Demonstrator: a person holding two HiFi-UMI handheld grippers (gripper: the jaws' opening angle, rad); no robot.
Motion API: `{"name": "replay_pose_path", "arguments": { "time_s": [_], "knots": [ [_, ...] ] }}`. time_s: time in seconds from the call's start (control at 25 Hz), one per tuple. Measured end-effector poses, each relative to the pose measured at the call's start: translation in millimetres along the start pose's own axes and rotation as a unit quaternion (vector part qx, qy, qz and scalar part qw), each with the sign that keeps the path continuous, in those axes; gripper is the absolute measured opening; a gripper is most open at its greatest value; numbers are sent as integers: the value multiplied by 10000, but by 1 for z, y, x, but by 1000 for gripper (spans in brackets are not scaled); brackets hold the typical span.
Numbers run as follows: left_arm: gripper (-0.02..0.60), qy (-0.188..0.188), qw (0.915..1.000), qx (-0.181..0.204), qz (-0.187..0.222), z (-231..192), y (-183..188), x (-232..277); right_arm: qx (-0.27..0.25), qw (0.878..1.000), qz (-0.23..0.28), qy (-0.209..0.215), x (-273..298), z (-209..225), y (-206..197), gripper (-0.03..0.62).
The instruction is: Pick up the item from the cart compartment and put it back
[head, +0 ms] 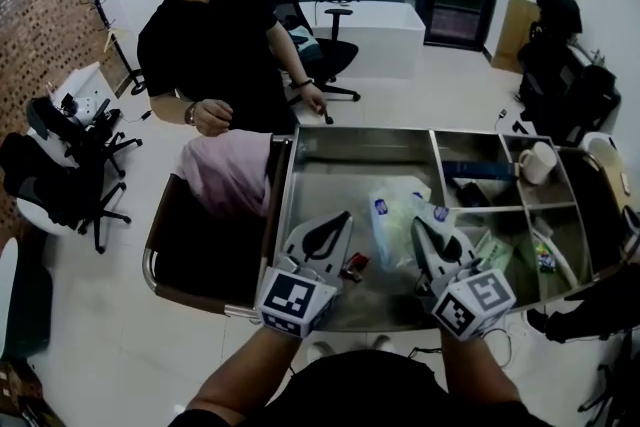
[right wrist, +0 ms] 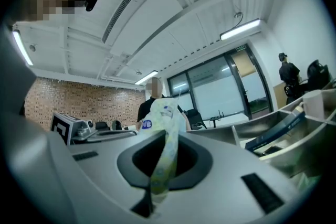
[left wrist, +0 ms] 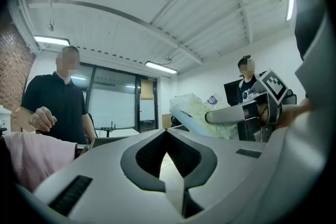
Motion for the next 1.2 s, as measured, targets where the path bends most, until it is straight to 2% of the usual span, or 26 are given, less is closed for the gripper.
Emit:
{"name": "replay_pose_path", "arguments": {
  "time_s": [0.24,0.64,0.84,1.04,1.2],
  "knots": [
    [0,-9,10000,-71,3,2,2,1,-28,10000,-10,10,1,1,0,17],
    [0,30,10000,65,-7,2,1,1,16,10000,-83,39,6,2,-5,17],
    [0,38,9999,-117,11,-1,1,2,30,9999,-121,43,8,1,-7,17],
    [0,80,10000,40,24,-1,-1,3,33,9999,-157,29,10,3,-9,17],
    [0,97,9999,20,19,0,-2,4,-12,9998,-182,36,9,4,-9,17]
  ]
}}
Point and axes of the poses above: the fingertips, and each gripper's own axes: x forward along the fingers, z to its right, y out of its top, the point moved 8 cm from there along -x, backward along the fingers, and after that the axes turned 1 degree about z, right-handed, at the moved point
